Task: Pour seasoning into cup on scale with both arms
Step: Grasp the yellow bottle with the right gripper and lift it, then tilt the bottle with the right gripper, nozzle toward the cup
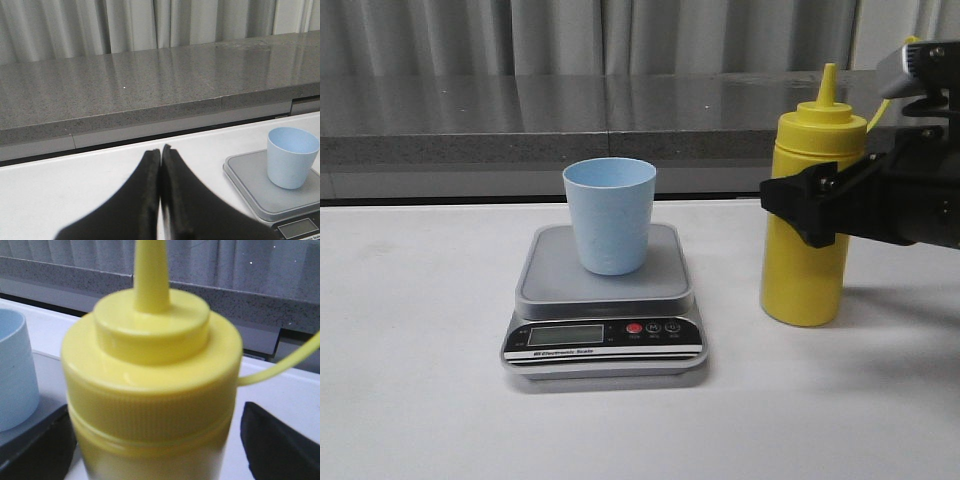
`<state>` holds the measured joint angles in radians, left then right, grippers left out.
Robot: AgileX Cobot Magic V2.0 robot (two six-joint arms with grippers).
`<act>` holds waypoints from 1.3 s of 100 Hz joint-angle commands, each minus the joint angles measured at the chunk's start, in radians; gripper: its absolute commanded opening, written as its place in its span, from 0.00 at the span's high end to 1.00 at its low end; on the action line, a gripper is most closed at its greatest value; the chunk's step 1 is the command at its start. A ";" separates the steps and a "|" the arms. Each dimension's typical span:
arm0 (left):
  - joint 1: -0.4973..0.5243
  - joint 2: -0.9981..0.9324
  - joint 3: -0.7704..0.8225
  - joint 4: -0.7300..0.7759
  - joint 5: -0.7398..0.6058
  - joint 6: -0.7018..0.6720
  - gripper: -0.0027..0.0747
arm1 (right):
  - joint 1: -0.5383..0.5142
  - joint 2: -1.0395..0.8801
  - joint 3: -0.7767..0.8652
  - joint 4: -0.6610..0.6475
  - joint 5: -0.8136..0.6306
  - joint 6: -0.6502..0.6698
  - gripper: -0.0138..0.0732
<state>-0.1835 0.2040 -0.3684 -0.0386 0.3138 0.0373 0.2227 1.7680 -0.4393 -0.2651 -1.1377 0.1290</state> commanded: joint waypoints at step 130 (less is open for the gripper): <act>0.004 0.011 -0.029 -0.003 -0.079 -0.007 0.99 | 0.002 -0.188 -0.135 -0.218 0.357 0.015 0.63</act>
<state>-0.1835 0.2040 -0.3684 -0.0386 0.3138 0.0373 0.2227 1.6612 -0.5119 -0.3988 -0.8661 0.1547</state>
